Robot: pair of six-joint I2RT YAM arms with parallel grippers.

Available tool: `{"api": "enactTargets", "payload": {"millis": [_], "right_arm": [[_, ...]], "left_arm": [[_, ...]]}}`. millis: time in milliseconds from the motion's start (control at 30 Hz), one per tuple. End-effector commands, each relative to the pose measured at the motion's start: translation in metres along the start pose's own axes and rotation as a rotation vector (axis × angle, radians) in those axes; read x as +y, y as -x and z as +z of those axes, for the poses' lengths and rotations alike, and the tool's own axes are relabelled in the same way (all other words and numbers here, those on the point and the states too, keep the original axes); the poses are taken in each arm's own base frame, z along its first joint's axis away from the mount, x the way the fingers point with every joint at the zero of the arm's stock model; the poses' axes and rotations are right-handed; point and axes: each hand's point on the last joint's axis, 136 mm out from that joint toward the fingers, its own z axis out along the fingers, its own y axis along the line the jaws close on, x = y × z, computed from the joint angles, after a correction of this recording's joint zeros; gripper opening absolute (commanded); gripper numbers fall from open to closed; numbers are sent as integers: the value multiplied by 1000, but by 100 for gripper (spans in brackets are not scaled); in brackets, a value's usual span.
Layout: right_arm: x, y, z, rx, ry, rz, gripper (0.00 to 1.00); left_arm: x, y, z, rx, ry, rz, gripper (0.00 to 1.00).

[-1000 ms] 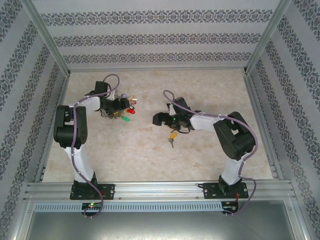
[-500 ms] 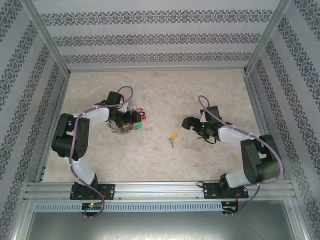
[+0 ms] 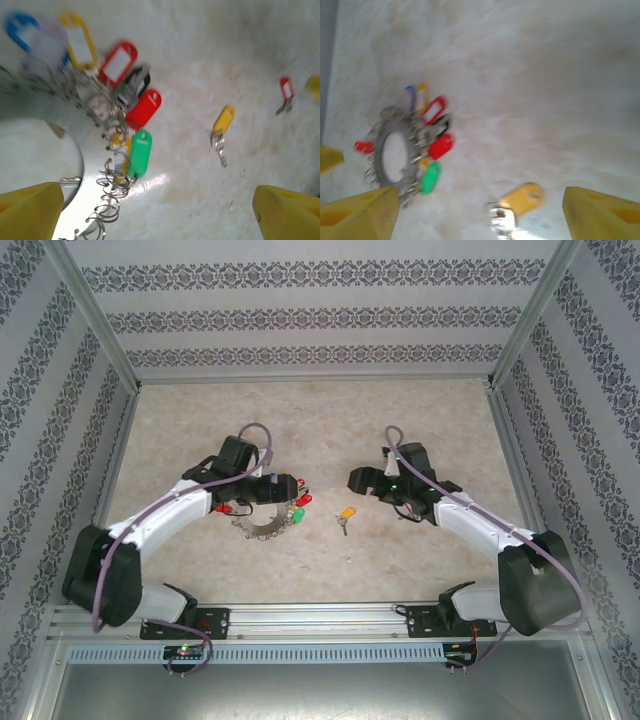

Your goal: Put the keys on the keyring

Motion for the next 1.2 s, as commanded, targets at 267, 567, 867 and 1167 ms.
{"api": "enactTargets", "payload": {"millis": [267, 567, 867, 1167], "right_arm": [[85, -68, 57, 166, 102, -89, 65], [118, -122, 87, 271, 129, -75, 65], [122, -149, 115, 295, 109, 41, 65], [102, -142, 133, 249, 42, 129, 65]], "left_arm": [[89, -16, -48, -146, 202, -249, 96], [117, 49, -26, -132, 175, -239, 100], [120, 69, 14, -30, 78, -216, 93], [123, 27, 30, 93, 31, -238, 86]]}}
